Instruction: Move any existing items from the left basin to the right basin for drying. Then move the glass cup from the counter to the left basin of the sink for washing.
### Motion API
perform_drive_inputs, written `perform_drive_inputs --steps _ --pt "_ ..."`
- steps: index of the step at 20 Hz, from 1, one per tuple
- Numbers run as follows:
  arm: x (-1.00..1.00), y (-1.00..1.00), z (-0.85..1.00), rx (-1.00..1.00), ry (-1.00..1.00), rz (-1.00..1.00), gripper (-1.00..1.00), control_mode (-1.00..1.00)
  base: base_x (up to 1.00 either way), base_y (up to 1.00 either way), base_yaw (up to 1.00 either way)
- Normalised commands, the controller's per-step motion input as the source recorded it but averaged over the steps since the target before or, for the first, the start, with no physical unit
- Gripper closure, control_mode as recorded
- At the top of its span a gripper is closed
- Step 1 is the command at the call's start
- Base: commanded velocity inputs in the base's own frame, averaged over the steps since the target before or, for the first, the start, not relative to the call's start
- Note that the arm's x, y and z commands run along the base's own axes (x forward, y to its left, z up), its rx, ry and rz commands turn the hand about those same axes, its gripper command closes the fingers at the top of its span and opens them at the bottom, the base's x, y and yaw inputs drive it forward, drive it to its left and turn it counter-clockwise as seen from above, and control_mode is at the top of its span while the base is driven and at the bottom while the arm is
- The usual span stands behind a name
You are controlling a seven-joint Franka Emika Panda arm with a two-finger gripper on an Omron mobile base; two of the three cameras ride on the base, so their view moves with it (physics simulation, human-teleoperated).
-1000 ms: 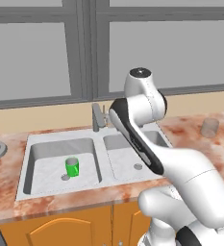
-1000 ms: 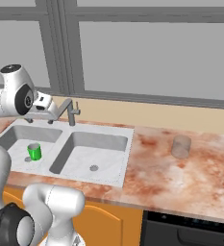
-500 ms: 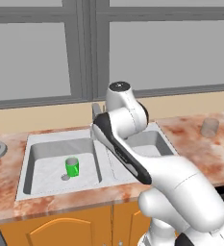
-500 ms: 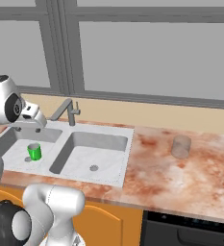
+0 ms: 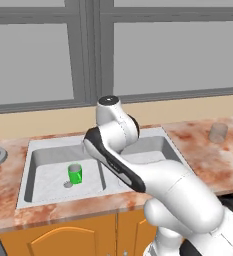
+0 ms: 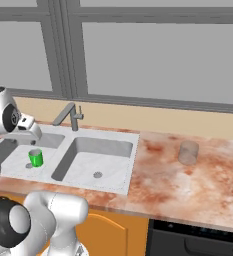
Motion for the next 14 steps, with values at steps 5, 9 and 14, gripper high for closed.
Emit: perform_drive_inputs --steps 5,9,14 --pt "0.31 0.23 -0.34 0.00 0.01 0.00 -1.00 -1.00 0.00 0.00 0.00" --pt "0.21 0.21 -0.38 0.00 0.00 0.00 -1.00 -1.00 0.00 0.00 0.00" --pt "0.15 0.21 -0.37 0.00 0.01 0.00 -1.00 -1.00 0.00 0.00 0.00"
